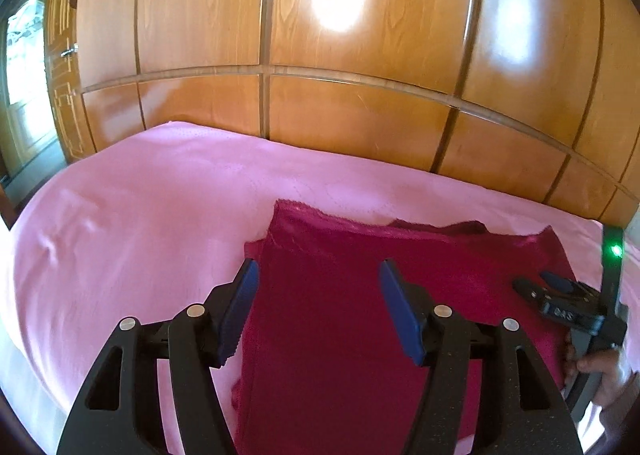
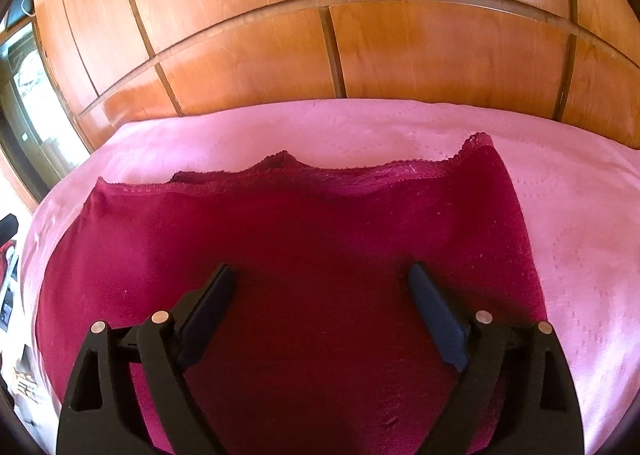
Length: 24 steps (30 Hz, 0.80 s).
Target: Fold small clothes
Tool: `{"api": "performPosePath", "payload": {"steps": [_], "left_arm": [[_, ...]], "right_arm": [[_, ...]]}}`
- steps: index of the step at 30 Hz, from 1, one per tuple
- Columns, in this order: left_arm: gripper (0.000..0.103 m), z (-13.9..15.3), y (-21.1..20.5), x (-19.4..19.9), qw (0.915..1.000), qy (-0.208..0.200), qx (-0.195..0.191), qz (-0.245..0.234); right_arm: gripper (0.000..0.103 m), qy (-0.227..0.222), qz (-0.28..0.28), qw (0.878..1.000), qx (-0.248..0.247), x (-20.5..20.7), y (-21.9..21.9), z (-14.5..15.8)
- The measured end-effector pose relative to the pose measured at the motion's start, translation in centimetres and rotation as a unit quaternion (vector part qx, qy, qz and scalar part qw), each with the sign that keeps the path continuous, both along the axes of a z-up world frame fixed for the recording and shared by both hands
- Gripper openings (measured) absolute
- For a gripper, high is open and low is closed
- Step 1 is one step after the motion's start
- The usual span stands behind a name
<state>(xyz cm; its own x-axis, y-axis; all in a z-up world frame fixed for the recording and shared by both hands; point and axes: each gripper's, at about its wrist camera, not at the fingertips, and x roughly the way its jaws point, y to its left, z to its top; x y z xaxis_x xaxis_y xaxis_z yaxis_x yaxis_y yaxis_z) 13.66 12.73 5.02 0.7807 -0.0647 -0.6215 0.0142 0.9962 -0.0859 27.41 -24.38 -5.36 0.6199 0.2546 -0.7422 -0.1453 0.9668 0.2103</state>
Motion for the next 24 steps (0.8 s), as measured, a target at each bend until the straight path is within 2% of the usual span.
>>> {"api": "performPosePath", "payload": {"steps": [3, 9, 14, 18, 22, 24], "left_arm": [[0.062, -0.3, -0.7, -0.9, 1.0, 0.003, 0.006, -0.004], [0.062, -1.5, -1.3, -1.9, 0.9998, 0.02, 0.001, -0.008], [0.062, -2.1, -1.8, -2.4, 0.9997, 0.023, 0.006, -0.012], [0.062, -2.6, -1.9, -2.4, 0.9995, 0.028, 0.003, -0.013], [0.062, -3.4, -2.2, -2.3, 0.9993, 0.034, 0.001, -0.015], [0.062, -3.8, -2.4, -2.2, 0.9991, 0.038, 0.007, -0.014]], "right_arm": [[0.093, 0.006, 0.005, 1.0, 0.0, -0.5, 0.1, 1.0], [0.094, -0.003, 0.021, 1.0, 0.01, -2.4, -0.3, 3.1], [0.094, -0.002, 0.011, 1.0, 0.007, -2.6, -1.6, 3.8], [0.094, 0.012, -0.009, 1.0, 0.008, -1.6, -3.1, 3.1], [0.094, 0.042, -0.023, 0.999, 0.013, 0.2, -4.6, 0.7], [0.094, 0.039, -0.022, 0.999, 0.011, 0.5, -4.8, 0.1]]}}
